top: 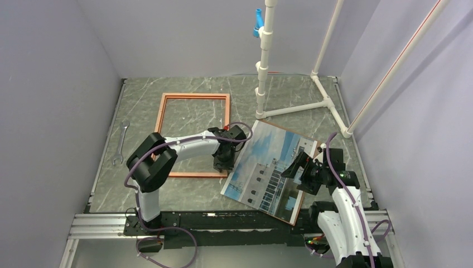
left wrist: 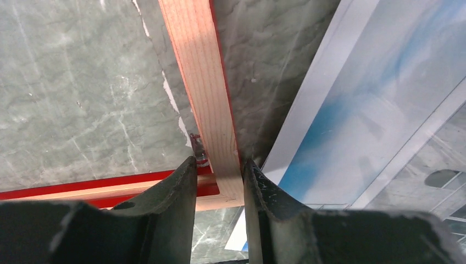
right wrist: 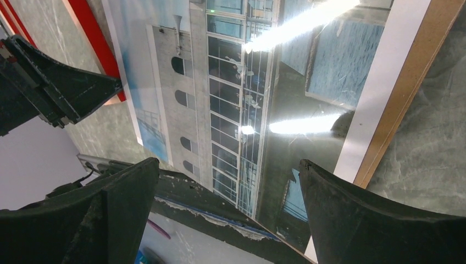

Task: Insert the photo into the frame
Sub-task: Adjust the photo frame at the center of the board.

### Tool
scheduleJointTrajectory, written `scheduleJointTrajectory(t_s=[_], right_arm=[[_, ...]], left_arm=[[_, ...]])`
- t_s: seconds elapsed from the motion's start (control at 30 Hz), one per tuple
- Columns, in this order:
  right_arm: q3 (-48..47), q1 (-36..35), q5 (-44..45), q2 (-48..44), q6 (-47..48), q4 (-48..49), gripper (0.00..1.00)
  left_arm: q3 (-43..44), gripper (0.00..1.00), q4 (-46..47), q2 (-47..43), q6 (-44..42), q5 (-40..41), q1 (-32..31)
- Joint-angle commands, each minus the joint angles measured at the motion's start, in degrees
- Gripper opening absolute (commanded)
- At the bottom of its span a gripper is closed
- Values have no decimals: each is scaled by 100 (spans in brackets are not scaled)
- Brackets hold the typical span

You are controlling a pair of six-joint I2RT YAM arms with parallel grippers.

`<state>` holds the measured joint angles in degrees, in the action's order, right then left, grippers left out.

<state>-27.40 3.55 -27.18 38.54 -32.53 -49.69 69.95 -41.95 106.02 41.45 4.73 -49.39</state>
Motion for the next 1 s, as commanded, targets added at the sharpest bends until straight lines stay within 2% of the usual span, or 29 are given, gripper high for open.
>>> scheduleJointTrajectory(t_s=[0.0,0.23,0.33,0.37,0.43,0.53,0.63,0.7,0.83,0.97], right_arm=[[-284,-4,-84,-38,-42,-160,100],[-367,-4,-169,-66,-24,-186,100],[-396,-3,-178,-81,-25,-211,100],[-403,-4,-184,-88,-29,-229,100],[-410,0,-193,-101,-38,-237,100],[-429,-3,-289,-122,-9,-239,100],[-432,-3,-455,-179,1,-222,100],[-454,-4,-526,-203,14,-270,100],[-565,-4,-526,-319,36,-479,100],[-668,-6,-632,-502,-16,-688,100]], left_arm=[[336,18,206,196,141,-258,-63],[544,20,327,354,261,-372,-57],[702,28,202,443,240,-317,-57],[719,35,183,415,218,-315,-59],[689,58,187,220,204,-305,-59],[521,84,237,-209,235,-230,-59],[360,96,176,-858,302,-90,-68],[212,99,123,-1276,327,-45,-62],[-287,99,125,-2207,409,-208,-67],[-960,100,442,-3169,489,-898,-68]])
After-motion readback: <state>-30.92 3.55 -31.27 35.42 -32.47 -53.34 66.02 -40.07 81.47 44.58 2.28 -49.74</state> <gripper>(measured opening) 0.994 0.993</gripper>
